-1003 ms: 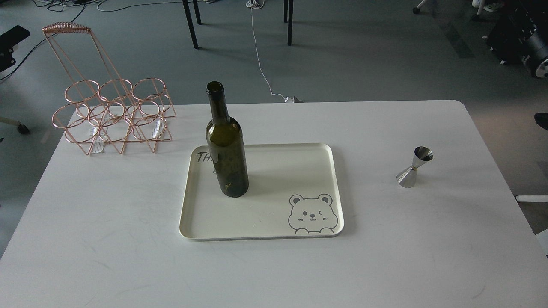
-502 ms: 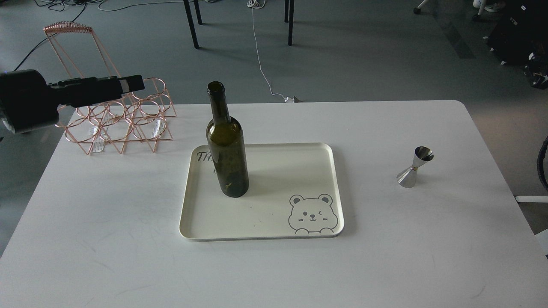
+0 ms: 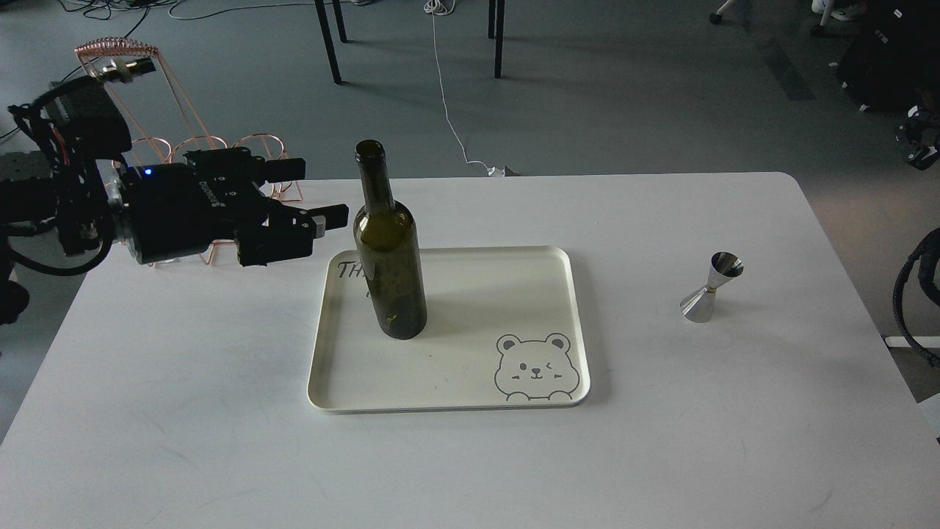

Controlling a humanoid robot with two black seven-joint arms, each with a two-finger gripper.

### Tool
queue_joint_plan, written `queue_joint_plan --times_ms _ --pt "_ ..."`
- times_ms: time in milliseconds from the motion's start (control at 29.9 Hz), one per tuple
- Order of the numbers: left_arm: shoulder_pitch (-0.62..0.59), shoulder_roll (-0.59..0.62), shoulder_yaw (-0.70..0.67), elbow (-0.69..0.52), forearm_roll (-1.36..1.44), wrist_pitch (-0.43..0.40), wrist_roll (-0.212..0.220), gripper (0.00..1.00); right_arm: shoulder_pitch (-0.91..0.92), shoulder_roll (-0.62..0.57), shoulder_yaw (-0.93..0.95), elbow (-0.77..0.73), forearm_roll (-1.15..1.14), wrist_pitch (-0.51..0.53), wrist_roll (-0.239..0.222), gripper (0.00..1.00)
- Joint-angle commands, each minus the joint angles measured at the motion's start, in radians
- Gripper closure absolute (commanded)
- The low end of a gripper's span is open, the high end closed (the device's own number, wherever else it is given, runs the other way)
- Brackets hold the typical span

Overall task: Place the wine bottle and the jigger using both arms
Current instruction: 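Reach the left gripper to the wine bottle neck and grasp it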

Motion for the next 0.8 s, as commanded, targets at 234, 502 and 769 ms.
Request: queue_joint_plan --times_ms 234,502,769 --pt "0.005 -0.139 0.002 0.103 0.057 0.043 0.014 0.07 0.002 -0.003 -0.008 -0.006 -0.003 0.0 0.0 0.01" --pt "0.005 -0.172 0.001 0.106 0.046 0.044 0.014 0.25 0.0 -0.008 -0.016 -0.006 -0.003 0.0 0.0 0.01" --pt "0.005 -0.198 -0.001 0.118 0.046 0.055 0.016 0.31 0.0 -0.008 -0.017 -0.006 -0.003 0.0 0.0 0.01"
